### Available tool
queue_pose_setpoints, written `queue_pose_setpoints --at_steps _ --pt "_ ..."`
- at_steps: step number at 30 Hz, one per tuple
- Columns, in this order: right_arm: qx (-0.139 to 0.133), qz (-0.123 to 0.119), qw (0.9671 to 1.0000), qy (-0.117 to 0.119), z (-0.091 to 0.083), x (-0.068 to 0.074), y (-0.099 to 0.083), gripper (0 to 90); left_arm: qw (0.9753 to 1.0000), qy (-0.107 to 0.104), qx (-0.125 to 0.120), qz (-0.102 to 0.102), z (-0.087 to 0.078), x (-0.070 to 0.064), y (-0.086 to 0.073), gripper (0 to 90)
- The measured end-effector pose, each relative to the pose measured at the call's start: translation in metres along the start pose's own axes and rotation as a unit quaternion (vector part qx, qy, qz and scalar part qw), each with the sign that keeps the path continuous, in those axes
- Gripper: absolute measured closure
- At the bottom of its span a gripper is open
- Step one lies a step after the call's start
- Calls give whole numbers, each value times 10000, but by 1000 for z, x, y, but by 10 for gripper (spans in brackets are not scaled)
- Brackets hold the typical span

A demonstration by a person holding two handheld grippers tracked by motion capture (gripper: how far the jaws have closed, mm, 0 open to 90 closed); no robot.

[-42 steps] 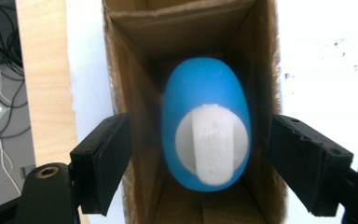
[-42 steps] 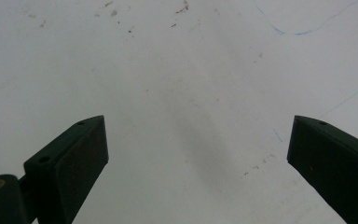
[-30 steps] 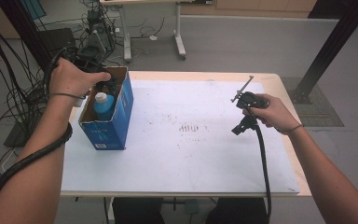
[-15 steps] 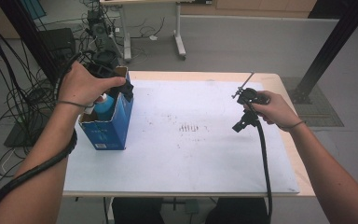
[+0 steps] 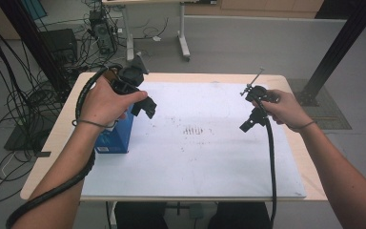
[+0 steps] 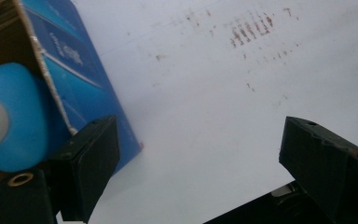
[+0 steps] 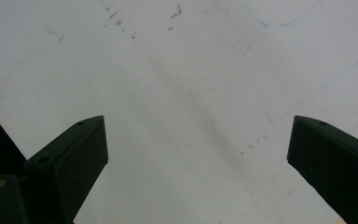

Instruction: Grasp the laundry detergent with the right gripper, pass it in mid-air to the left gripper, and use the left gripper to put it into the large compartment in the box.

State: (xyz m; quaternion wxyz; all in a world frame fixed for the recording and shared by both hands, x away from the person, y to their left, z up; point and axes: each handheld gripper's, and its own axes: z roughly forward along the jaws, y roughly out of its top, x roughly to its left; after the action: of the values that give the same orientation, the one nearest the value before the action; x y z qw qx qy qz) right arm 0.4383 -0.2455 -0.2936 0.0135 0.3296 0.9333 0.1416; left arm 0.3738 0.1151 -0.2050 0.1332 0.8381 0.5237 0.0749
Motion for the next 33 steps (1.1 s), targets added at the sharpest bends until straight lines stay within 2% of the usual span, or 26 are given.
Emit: queue_pose_setpoints --at_steps 4,7,10,16,19,21,24,29,33 --pt "-39 43 10000 -4 -7 -2 0 51 9998 -110 25 133 5 -12 -1 132" --pt "-26 135 9999 50 -11 -2 1 55 9991 -326 76 251 12 -23 -3 135" --pt "-75 184 9998 69 -17 -2 2 55 9987 -290 143 390 18 -31 -4 135" --pt "-156 240 9996 55 -39 0 5 54 9979 -282 246 538 31 -45 -6 135" --pt "-164 264 9995 -6 -51 2 7 53 9969 -381 321 606 36 -49 -7 135" --pt "-137 268 9995 -85 -60 4 9 53 9967 -294 351 677 38 -54 -8 135" --pt "-202 250 9994 -137 -72 6 11 50 9958 -356 358 766 41 -58 -9 134" --pt "-170 308 9990 -274 -91 10 15 50 9950 -269 421 861 47 -65 -11 135" --pt "-192 348 9988 -286 -104 11 18 51 9947 -203 465 890 53 -68 -12 134"
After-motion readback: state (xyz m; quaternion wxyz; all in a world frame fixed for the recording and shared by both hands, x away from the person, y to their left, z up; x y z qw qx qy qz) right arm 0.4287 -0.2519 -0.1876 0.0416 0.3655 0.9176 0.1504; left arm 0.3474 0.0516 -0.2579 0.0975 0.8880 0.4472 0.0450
